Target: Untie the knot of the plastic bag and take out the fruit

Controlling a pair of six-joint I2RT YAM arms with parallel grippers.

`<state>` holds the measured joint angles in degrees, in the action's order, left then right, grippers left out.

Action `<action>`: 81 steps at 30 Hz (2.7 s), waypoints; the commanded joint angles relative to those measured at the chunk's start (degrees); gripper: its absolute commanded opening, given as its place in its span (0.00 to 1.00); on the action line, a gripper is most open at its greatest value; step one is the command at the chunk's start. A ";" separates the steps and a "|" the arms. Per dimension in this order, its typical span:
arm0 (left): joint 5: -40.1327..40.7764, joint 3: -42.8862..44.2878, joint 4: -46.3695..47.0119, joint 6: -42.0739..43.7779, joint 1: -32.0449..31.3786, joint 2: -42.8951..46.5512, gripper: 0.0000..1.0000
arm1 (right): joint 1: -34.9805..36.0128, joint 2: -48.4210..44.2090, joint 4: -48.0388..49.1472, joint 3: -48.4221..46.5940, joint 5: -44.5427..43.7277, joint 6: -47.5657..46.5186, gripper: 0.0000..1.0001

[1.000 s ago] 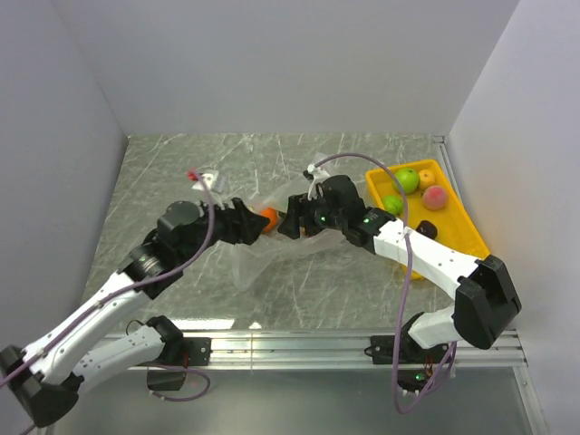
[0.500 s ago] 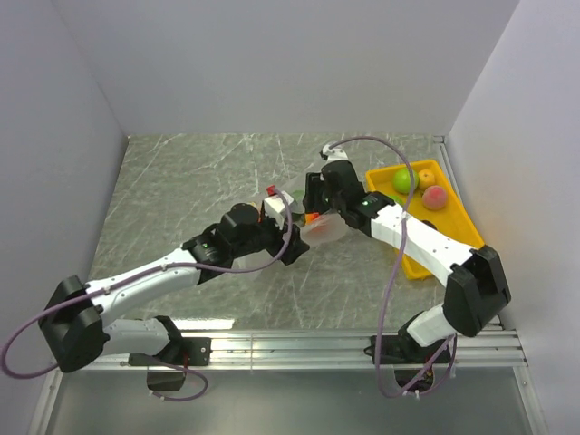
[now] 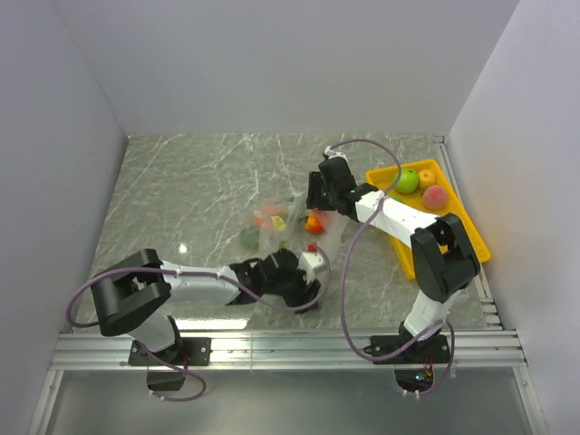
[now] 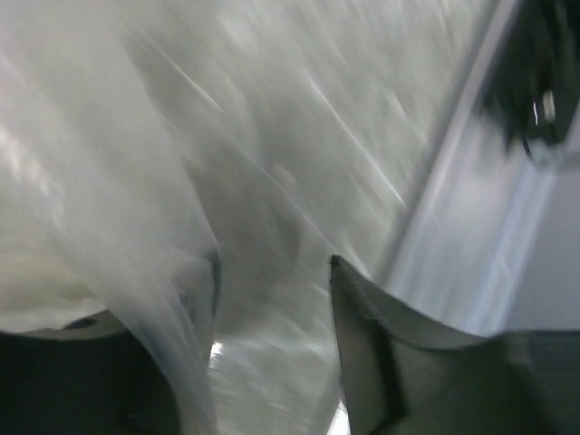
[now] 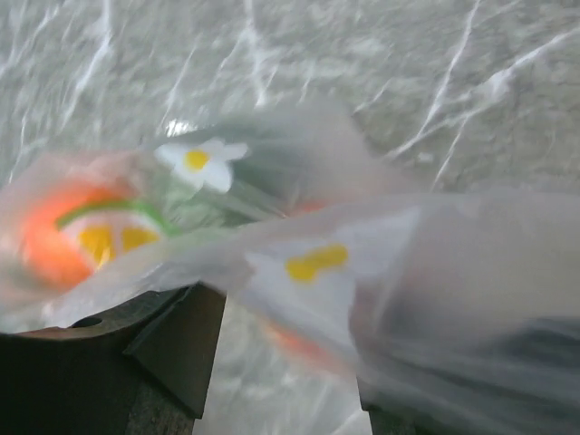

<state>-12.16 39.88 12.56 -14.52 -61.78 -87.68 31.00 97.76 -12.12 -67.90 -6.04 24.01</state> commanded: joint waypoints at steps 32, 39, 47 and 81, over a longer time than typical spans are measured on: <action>35.79 9.77 -16.68 -13.77 -2.65 33.18 0.96 | -6.22 -9.16 3.06 1.71 38.01 1.13 0.73; 41.52 11.18 -23.71 -15.80 2.71 30.20 0.93 | -3.77 -11.10 5.35 2.77 44.70 -0.63 0.77; 43.71 11.01 -27.32 -15.97 6.84 26.51 0.92 | 0.28 -11.88 0.70 1.36 41.39 -5.11 0.78; 44.24 6.09 -24.77 -20.11 7.37 29.23 0.87 | 9.86 -10.65 -2.99 2.33 21.41 -12.31 0.79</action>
<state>31.22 45.32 -13.98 -34.33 -54.65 -59.92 40.29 91.37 -14.06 -64.38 21.08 13.41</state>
